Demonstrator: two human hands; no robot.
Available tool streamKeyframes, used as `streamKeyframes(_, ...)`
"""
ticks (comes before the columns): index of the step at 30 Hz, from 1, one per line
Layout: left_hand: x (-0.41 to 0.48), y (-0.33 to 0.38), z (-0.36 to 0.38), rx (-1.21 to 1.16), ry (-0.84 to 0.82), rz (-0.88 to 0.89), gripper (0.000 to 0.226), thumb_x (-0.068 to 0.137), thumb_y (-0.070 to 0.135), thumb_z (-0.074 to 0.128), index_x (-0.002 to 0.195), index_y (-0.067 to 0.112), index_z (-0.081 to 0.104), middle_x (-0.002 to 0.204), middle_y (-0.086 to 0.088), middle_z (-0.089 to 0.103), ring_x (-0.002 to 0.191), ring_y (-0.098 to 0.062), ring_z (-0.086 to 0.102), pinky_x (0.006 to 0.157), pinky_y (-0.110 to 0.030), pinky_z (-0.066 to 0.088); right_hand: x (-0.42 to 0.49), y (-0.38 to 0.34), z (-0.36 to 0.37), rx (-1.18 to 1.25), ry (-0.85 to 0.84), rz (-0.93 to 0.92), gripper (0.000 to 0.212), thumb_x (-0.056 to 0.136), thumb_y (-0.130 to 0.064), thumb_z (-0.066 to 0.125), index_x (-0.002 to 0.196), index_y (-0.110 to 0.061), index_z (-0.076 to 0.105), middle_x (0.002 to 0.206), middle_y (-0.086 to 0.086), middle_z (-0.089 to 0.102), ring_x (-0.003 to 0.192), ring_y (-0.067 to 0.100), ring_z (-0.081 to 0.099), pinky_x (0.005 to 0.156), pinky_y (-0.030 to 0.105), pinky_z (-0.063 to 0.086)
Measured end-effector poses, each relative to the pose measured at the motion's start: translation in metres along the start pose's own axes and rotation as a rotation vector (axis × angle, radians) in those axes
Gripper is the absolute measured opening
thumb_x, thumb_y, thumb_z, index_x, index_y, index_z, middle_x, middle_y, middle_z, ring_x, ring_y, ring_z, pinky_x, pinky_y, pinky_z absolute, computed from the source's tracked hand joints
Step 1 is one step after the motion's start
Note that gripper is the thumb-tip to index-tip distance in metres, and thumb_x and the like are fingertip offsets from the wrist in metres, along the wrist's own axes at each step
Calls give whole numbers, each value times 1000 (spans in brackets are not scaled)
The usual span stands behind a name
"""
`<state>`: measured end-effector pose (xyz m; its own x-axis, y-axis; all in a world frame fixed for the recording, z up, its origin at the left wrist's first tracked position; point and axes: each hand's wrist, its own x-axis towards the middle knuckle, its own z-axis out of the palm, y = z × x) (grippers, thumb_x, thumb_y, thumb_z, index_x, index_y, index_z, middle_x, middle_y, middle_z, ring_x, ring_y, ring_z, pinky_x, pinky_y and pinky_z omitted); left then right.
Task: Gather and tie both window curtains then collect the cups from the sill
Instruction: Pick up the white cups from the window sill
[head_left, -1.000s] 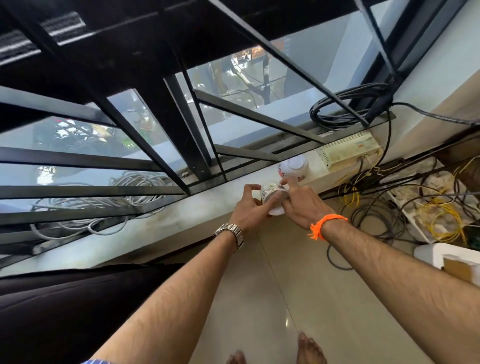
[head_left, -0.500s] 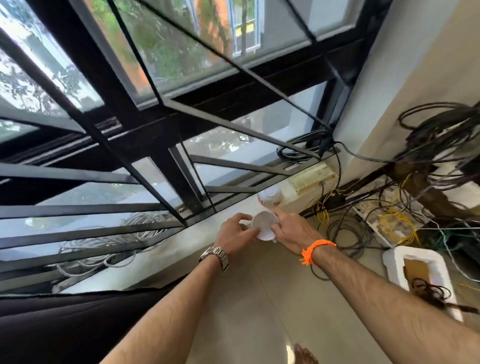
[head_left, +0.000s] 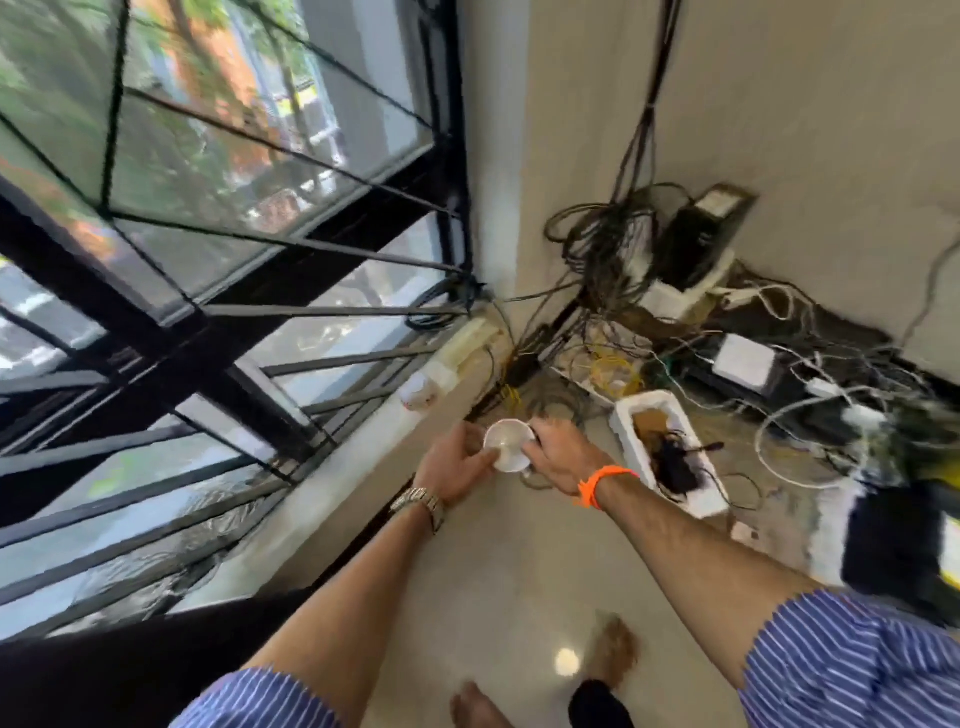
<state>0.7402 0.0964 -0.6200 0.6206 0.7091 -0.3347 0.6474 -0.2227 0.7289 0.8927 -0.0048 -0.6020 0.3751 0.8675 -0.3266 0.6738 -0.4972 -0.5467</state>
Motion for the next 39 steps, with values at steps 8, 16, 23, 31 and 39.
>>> streamKeyframes(8, -24, 130, 75, 21, -224, 172, 19, 79, 42, 61, 95, 31, 56, 67, 12, 71, 60, -1, 67, 67, -36, 58, -110, 89, -77, 161, 239, 180, 26, 91, -26, 47, 105, -11, 63, 97, 17, 69, 86, 30, 62, 69, 28, 41)
streamKeyframes(16, -61, 241, 206, 196, -466, 408, 19, 79, 37, 62, 94, 28, 58, 71, 4, 73, 67, -11, 70, 71, -35, 59, -244, 196, -118, 278, 427, 430, 24, 90, -18, 48, 105, -12, 66, 94, 16, 71, 88, 33, 65, 77, 38, 52)
streamKeyframes(23, -134, 308, 327, 307, -686, 571, 21, 78, 40, 61, 93, 27, 54, 61, 8, 71, 67, -5, 68, 68, -29, 53, -382, 274, -120, 339, 571, 644, 19, 92, -20, 50, 99, -10, 64, 90, 17, 72, 79, 29, 65, 67, 33, 48)
streamKeyframes(31, -234, 342, 443, 404, -922, 696, 23, 82, 37, 58, 98, 24, 51, 60, 11, 70, 74, -9, 65, 63, -28, 46, -523, 328, -92, 485, 705, 893, 20, 89, -16, 49, 95, -8, 66, 75, 12, 72, 65, 20, 62, 69, 42, 55)
streamKeyframes(39, -305, 327, 524, 527, -1104, 758, 30, 80, 44, 59, 103, 28, 51, 73, 8, 71, 79, -14, 64, 71, -32, 49, -611, 357, -24, 719, 809, 1098, 18, 86, -15, 49, 88, -5, 64, 66, 6, 69, 55, 13, 63, 61, 39, 56)
